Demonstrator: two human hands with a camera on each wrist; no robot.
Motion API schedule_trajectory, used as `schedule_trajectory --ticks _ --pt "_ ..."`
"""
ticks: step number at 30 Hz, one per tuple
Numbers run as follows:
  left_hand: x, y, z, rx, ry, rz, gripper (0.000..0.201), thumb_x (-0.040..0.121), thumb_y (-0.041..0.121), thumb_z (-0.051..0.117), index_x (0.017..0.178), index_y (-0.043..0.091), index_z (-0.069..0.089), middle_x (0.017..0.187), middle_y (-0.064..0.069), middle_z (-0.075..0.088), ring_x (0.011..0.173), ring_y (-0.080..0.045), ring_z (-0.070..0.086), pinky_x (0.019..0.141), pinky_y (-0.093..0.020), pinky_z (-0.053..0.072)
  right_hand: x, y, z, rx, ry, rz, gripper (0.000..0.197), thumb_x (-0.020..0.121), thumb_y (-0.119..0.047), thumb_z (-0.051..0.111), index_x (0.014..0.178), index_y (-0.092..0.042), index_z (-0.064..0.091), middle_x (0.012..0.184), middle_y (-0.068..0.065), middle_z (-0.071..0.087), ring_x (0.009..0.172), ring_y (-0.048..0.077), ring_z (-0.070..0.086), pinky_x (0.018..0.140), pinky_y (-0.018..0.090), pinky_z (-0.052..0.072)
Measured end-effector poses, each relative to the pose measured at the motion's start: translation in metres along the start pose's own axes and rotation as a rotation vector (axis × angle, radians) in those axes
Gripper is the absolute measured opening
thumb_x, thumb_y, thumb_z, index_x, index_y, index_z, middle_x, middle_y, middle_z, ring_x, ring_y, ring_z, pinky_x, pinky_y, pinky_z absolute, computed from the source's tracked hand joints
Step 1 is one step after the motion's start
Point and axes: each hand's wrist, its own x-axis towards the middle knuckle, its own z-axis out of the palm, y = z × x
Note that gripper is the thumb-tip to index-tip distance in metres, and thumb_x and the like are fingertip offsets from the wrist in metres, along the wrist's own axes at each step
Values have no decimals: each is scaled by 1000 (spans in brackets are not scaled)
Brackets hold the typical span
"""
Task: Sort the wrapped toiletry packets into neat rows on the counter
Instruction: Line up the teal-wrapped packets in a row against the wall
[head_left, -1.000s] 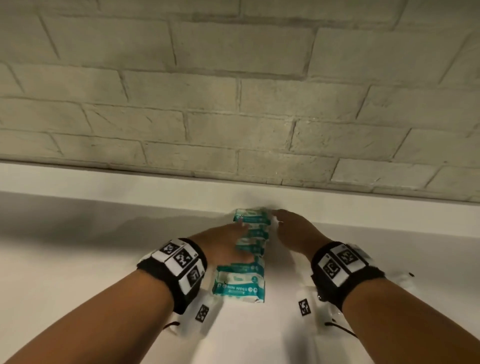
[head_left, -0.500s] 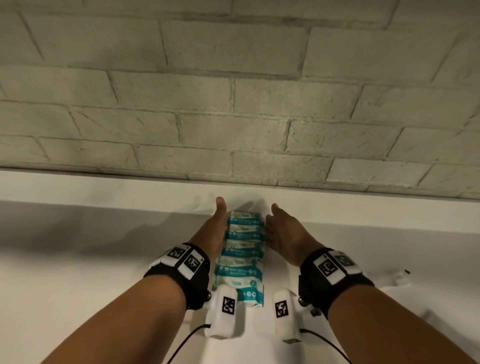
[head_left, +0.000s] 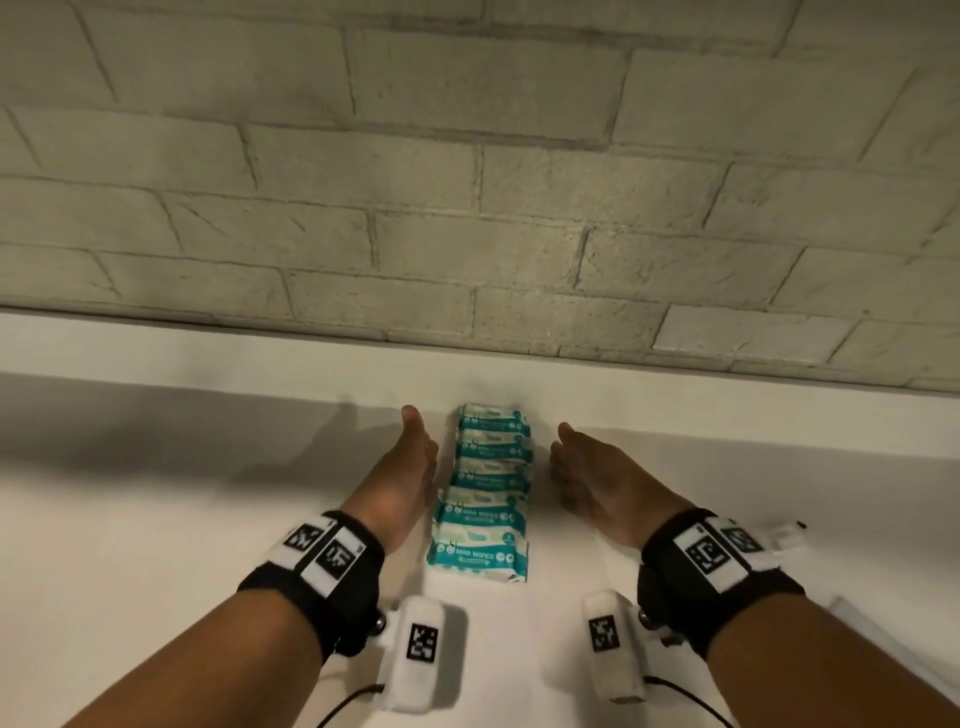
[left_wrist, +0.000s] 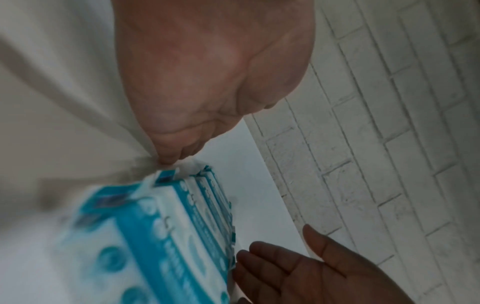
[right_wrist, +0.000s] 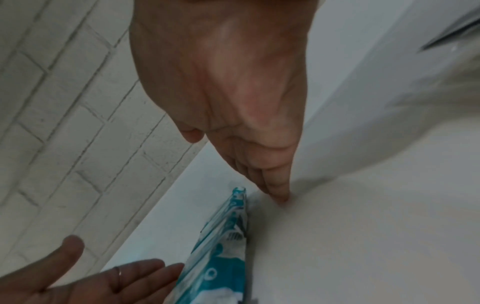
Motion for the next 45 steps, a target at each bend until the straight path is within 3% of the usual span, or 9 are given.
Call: schedule_trajectory --ticks 5,9,11,15,18,21,26,34,45 --pt "-25 -26 -6 -109 4 42 91 86 74 21 151 11 21 160 -8 20 148 -26 17 120 -43 15 -22 13 -5 -111 -110 40 63 97 -34 50 151 -14 24 157 2 27 145 18 26 121 37 15" --pt "-41 -20 9 -52 -24 52 84 92 67 13 148 5 26 156 -14 28 144 -31 25 111 -38 27 -41 23 5 -403 -298 -28 85 75 -13 76 147 -14 31 146 5 47 120 17 56 103 33 47" --pt "-48 -17 14 -38 -27 52 83 94 65 11 148 3 25 156 -16 27 144 -32 25 111 -40 27 -51 25 19 -661 -298 -41 100 77 1 73 153 -16 9 156 9 26 120 19 54 83 20 55" --pt "-51 -16 16 -39 -38 20 84 95 64 9 146 1 29 150 -16 38 140 -31 33 112 -42 26 -44 34 37 -1264 -117 -208 112 75 -29 74 154 -26 -4 161 6 -12 145 23 24 113 32 34" --pt "-50 -19 19 -135 -149 -25 82 93 66 7 135 7 45 111 -5 72 111 -21 63 102 -38 37 -30 41 37 -1302 -76 -257 96 73 -35 64 152 -25 11 161 9 5 138 22 37 107 34 41" --pt "-44 -23 18 -102 -82 -18 84 93 67 10 142 5 38 138 -11 53 133 -30 45 102 -37 35 -26 40 36 -1349 -64 -247 90 74 -32 59 151 -19 16 158 11 18 137 22 40 101 32 44" --pt "-33 -28 15 -149 -196 -71 77 92 70 5 108 25 66 108 -3 73 109 -20 64 104 -38 40 -22 45 35 -1351 -14 -263 90 70 -37 65 148 -19 24 149 8 36 123 20 52 93 30 48" --pt "-19 -23 10 37 -18 56 82 94 65 12 142 4 38 154 -16 32 141 -31 32 111 -38 28 -29 3 21 -752 -148 -61 84 85 11 57 150 -19 14 112 -1 57 78 5 55 46 6 44" --pt "31 -15 7 152 -38 1 86 73 87 13 90 32 76 105 -4 74 103 -19 69 107 -44 40 8 -8 19 -787 -65 -39 82 90 -8 58 154 -16 8 148 8 42 115 16 54 85 14 43"
